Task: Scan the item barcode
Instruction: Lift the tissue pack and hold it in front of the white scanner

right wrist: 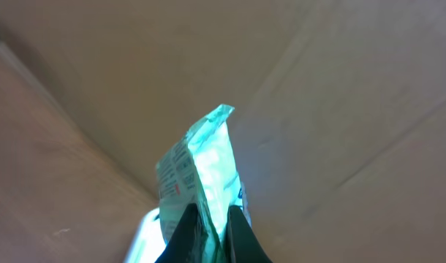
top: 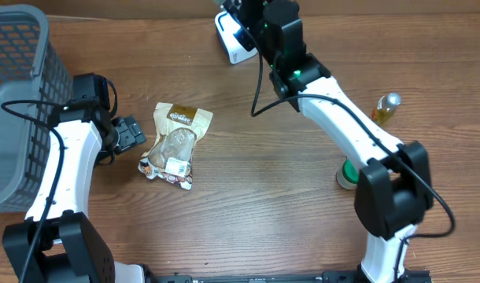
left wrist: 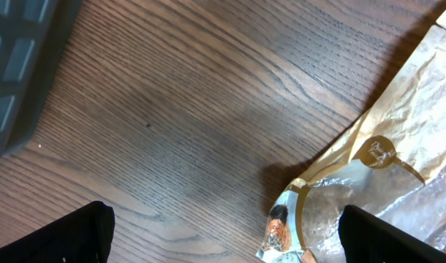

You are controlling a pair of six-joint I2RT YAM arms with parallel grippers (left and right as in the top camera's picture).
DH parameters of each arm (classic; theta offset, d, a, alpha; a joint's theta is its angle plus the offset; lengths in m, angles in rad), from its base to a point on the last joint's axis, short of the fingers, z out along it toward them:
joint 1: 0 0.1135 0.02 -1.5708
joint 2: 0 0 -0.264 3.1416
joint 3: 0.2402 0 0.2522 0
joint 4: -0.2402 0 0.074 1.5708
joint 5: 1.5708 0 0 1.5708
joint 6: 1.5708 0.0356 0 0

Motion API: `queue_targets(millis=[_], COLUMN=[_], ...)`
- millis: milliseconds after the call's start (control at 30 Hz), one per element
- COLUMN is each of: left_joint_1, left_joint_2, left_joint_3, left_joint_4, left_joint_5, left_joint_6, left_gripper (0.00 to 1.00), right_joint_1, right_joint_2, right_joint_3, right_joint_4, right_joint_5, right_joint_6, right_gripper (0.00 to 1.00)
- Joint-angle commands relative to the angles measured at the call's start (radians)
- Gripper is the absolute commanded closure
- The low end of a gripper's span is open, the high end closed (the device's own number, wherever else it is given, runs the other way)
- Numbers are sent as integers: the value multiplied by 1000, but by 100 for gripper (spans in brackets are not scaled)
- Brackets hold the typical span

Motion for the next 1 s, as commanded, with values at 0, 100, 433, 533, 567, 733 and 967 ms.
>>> queue_targets(millis=[0, 100, 433, 533, 567, 733, 967], left_joint_1=[5, 5, 5, 5, 5, 5, 5], left_joint_2=[-18, -18, -18, -18, -18, -18, -18], left_joint_3=[-2, -2, -2, -2, -2, -2, -2], left_joint_4=[1, 1, 1, 1, 1, 1, 1], left_joint_5=[-6, -6, -6, -6, -6, -6, -6], left_joint_6=[-13, -13, -13, -13, -13, -13, -13], left_gripper=[0, 0, 0, 0, 0, 0, 0], right_joint_1=[-8, -8, -6, -2, 1, 21, 57], right_joint_2=[92, 173, 288, 288, 288, 288, 287], right_joint_3=[10, 10, 10, 10, 10, 10, 10], right_joint_4=[100, 208, 280, 226, 211, 116, 88], right_joint_5=[90, 92, 112, 108, 108, 108, 108], right_joint_6=[-177, -304, -421, -421, -421, -417, -413], right_gripper=[96, 96, 96, 96, 96, 96, 96])
